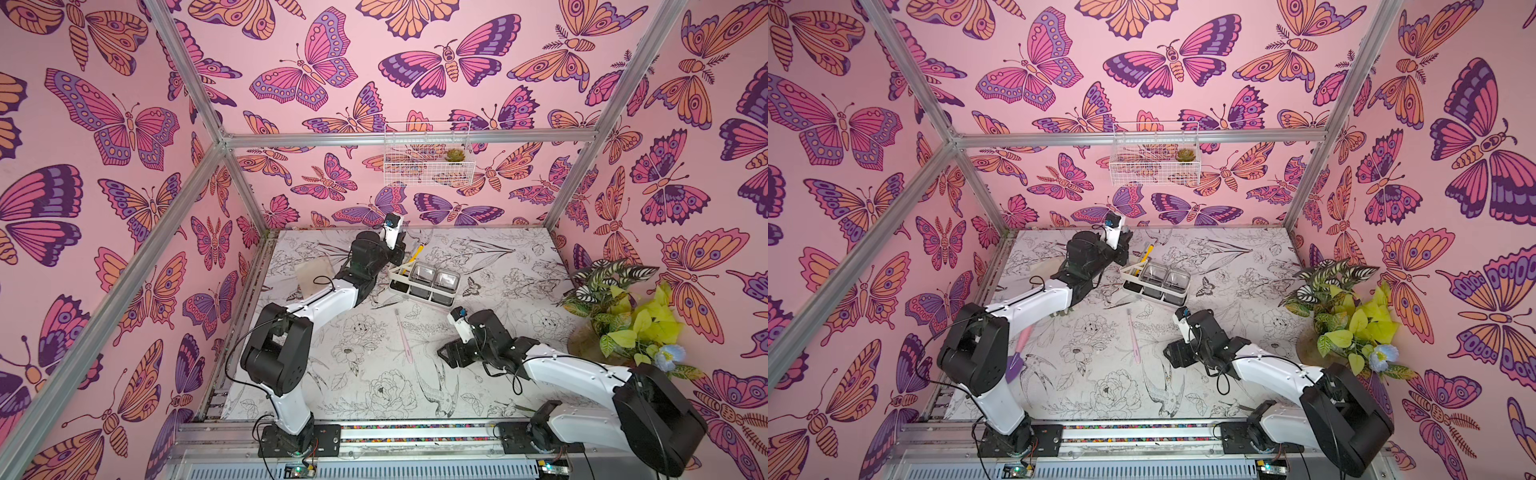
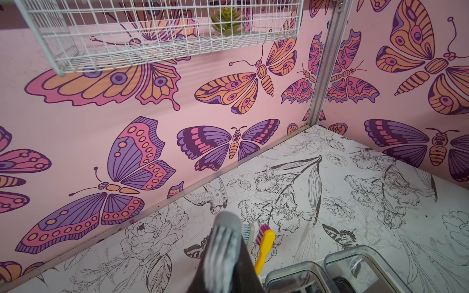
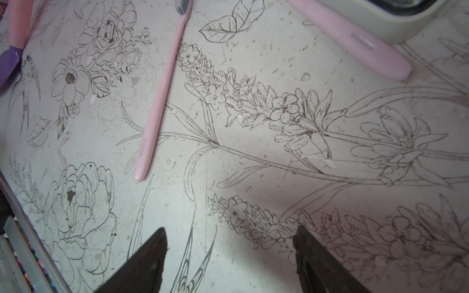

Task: Place the toothbrush into the toothbrush holder
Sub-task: Place the toothbrush in the toothbrush holder.

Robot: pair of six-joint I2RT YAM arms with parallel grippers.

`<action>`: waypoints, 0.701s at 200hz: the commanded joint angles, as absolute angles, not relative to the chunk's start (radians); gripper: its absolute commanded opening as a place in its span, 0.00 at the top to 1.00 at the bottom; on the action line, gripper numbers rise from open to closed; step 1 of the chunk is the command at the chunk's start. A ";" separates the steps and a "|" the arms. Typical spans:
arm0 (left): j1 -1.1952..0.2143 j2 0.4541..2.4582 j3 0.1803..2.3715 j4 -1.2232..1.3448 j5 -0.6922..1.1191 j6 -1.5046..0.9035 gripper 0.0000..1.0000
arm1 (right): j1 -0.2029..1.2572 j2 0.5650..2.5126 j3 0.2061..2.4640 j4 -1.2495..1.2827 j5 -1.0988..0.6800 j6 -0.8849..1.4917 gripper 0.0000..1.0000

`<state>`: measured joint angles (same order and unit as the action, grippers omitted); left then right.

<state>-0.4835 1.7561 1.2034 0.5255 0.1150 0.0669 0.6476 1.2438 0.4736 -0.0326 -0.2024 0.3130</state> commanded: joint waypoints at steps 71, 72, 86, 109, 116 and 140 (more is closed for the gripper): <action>-0.479 1.811 1.179 0.589 0.127 0.057 1.00 | 0.643 1.247 0.479 -0.027 -0.188 0.301 0.20; -0.479 1.811 1.179 0.588 0.127 0.057 1.00 | 0.642 1.247 0.479 -0.028 -0.188 0.301 0.20; -0.478 1.823 1.178 0.593 0.127 0.058 1.00 | 0.642 1.247 0.479 -0.027 -0.188 0.300 0.20; -0.479 1.837 1.178 0.595 0.123 0.063 1.00 | 0.643 1.247 0.478 -0.027 -0.188 0.301 0.20; -0.479 1.842 1.178 0.594 0.123 0.063 1.00 | 0.641 1.245 0.478 -0.026 -0.186 0.302 0.20; -0.479 1.847 1.169 0.595 0.122 0.064 1.00 | 0.642 1.243 0.480 -0.032 -0.179 0.304 0.20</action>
